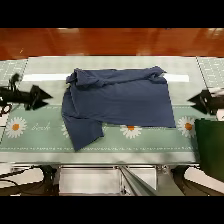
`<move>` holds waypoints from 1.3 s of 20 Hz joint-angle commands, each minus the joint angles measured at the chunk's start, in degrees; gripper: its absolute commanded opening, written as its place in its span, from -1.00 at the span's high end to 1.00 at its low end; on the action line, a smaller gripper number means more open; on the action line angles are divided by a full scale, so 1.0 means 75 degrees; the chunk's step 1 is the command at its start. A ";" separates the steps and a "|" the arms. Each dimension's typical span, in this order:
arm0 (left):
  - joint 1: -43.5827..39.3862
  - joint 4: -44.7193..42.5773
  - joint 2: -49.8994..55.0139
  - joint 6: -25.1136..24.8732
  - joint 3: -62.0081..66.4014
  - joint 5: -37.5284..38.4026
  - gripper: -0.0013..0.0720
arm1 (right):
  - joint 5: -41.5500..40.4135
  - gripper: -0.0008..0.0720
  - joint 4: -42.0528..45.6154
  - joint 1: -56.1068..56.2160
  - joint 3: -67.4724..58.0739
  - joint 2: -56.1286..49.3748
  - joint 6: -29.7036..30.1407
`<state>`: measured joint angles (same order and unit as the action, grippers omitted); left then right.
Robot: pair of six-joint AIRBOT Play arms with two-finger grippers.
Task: Fold the shirts.
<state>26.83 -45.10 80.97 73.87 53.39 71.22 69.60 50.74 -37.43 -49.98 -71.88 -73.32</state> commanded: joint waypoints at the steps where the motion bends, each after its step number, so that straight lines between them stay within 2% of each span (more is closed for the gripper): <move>1: 0.0213 0.0513 -0.0233 -0.0189 -0.1489 -0.0662 -0.41 | -0.0510 -0.17 -0.0332 -0.0516 0.1603 0.1116 0.0501; 6: -0.0064 0.0589 0.0262 -0.0187 -0.1507 -0.0895 -0.41 | -0.0259 -0.17 -0.0609 -0.0516 0.1696 0.1186 0.0659; 12: -0.1032 0.0624 0.0592 -0.0160 -0.1457 -0.1230 -0.39 | -0.0274 -0.17 -0.0609 -0.0516 0.1696 0.1186 0.0653; 13: -0.1195 0.0597 0.0592 -0.0169 -0.1402 -0.1224 0.00 | -0.0268 -0.17 -0.0571 -0.0516 0.1696 0.1186 0.0650; 14: -0.1294 0.0600 0.0589 -0.0169 -0.1332 -0.1215 0.74 | -0.0268 -0.17 -0.0458 -0.0516 0.1696 0.1186 0.0650; 15: -0.1352 0.0612 0.0586 -0.0187 -0.1241 -0.1198 0.89 | -0.0256 -0.17 -0.0189 -0.0516 0.1699 0.1183 0.0498; 17: -0.1332 0.0606 0.0583 -0.0189 -0.1075 -0.1070 0.89 | -0.0006 -0.17 0.0329 -0.0516 0.1731 0.1087 0.0061; 22: -0.1329 0.0589 0.0574 -0.0187 -0.0968 -0.1008 0.89 | 0.0475 -0.17 0.0525 -0.0154 0.1944 0.0178 -0.0134; 26: -0.1343 0.0592 0.0574 -0.0178 -0.0968 -0.1003 0.89 | -0.0265 -0.17 0.0356 0.0466 0.1941 -0.0699 -0.0271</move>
<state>16.84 -40.86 85.32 72.44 45.98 63.40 70.52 53.63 -36.71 -35.55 -72.99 -74.22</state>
